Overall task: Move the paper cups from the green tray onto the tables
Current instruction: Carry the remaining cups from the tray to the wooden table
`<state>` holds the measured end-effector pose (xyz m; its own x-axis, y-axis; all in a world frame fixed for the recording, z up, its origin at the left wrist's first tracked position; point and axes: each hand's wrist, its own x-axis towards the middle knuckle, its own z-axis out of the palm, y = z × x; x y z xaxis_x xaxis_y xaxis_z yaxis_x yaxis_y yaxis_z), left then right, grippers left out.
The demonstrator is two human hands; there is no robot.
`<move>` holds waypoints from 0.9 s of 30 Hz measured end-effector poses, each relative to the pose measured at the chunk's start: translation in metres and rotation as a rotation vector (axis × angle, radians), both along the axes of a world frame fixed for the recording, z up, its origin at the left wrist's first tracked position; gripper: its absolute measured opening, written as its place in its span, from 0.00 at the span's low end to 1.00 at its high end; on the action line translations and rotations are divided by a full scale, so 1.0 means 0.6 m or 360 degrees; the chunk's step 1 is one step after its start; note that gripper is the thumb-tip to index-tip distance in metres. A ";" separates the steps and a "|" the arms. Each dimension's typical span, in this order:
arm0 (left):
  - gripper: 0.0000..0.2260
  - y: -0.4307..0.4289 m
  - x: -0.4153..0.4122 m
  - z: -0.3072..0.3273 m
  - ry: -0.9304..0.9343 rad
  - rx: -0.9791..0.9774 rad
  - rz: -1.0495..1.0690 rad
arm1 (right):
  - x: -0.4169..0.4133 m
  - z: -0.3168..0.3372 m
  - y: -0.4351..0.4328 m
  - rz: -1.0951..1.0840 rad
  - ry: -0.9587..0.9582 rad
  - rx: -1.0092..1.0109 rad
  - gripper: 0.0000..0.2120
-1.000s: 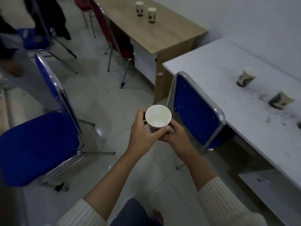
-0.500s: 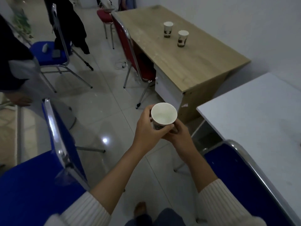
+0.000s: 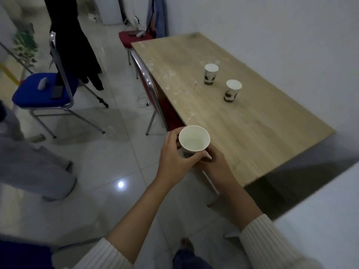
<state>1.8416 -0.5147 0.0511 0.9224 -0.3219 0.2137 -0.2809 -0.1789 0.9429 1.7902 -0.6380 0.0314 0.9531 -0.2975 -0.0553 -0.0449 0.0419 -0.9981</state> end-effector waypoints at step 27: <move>0.30 -0.288 0.873 -0.042 0.0045 0.0283 -0.0250 | 0.821 -0.058 -0.236 -0.0547 0.0289 -0.0067 0.21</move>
